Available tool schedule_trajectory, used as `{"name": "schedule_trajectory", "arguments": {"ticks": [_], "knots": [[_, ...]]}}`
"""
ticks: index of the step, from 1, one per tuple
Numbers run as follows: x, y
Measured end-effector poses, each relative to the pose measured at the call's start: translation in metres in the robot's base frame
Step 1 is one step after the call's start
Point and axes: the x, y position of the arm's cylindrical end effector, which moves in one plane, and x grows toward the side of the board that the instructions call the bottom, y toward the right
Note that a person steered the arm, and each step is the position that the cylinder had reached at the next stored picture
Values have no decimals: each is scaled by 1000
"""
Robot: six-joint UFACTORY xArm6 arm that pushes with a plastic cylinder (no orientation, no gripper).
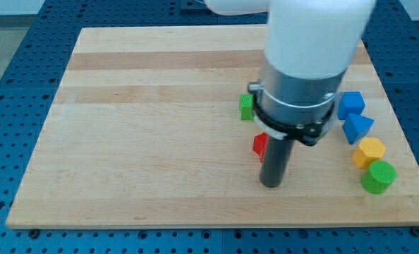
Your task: Push the red star into the red circle
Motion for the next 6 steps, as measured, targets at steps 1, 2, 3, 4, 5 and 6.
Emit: {"name": "schedule_trajectory", "arguments": {"ticks": [1, 2, 3, 4, 5, 6], "knots": [[-7, -2], [-23, -2], [-41, -1], [-52, 10], [-58, 21], [-63, 26]]}}
